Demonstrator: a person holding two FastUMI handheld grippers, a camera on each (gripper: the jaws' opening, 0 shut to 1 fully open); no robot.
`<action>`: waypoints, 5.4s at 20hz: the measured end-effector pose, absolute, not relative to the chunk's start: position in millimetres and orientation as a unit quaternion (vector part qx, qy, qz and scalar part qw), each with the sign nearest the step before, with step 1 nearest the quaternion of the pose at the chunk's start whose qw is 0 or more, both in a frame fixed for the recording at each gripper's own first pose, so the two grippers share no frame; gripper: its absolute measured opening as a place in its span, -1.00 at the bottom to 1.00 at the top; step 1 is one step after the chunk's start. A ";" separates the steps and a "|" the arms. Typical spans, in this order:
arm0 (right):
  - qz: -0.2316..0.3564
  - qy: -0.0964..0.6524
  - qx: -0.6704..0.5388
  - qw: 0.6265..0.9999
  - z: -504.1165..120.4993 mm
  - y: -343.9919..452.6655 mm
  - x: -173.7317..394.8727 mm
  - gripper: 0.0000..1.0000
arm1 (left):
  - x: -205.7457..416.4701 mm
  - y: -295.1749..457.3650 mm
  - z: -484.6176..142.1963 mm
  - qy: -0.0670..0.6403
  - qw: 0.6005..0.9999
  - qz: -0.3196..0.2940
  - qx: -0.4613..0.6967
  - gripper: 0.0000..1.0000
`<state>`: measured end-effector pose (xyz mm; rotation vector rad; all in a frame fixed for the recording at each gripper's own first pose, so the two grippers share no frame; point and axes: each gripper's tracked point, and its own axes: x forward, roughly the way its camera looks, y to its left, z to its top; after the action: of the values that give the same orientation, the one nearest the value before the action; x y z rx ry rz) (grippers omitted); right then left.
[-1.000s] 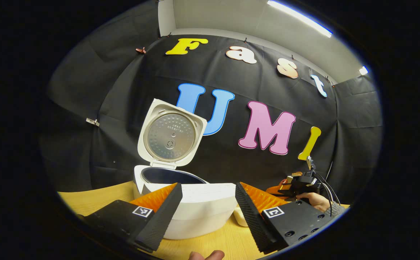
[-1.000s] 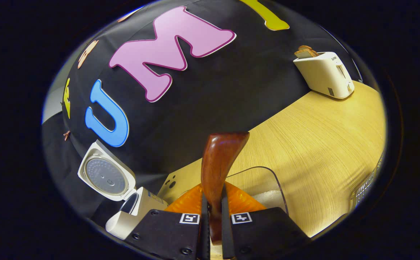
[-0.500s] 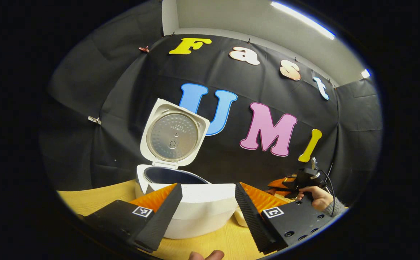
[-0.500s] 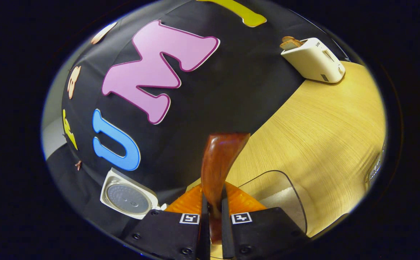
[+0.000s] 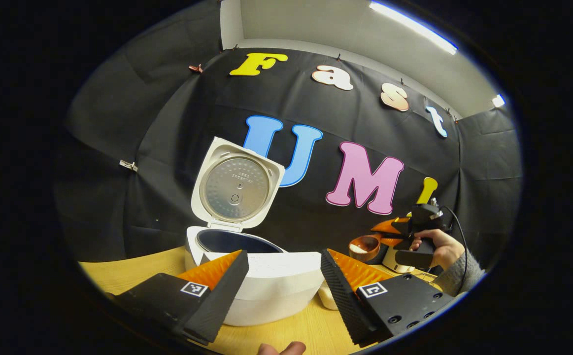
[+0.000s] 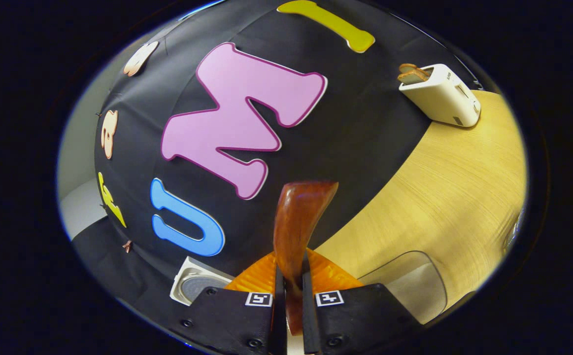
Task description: Close the left gripper, press the button to open the rice cooker; take a wooden spoon from the chopstick holder with the right hand, scoop a spoonful of rice and pour it into the rice cooker, then put the wooden spoon back into the chopstick holder.
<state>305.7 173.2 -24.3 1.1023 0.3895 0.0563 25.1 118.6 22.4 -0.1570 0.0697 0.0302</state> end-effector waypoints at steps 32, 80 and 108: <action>0.247 0.135 0.189 0.941 18.6 489.6 326.0 -0.68 | 12.1 185.4 19.8 0.043 0.993 0.073 -0.085 0.90; 0.103 0.034 0.218 0.970 92.0 155.1 220.6 -0.67 | 16.5 165.9 23.2 0.041 0.993 0.076 -0.076 0.89; -0.066 0.201 0.210 0.955 -138.0 -51.4 148.0 -0.67 | 25.7 136.3 20.4 0.042 0.995 0.087 -0.021 0.89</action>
<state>148.0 -51.4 -138.0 0.4256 0.4073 -0.1337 25.7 136.3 20.4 -0.0425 0.0836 0.1733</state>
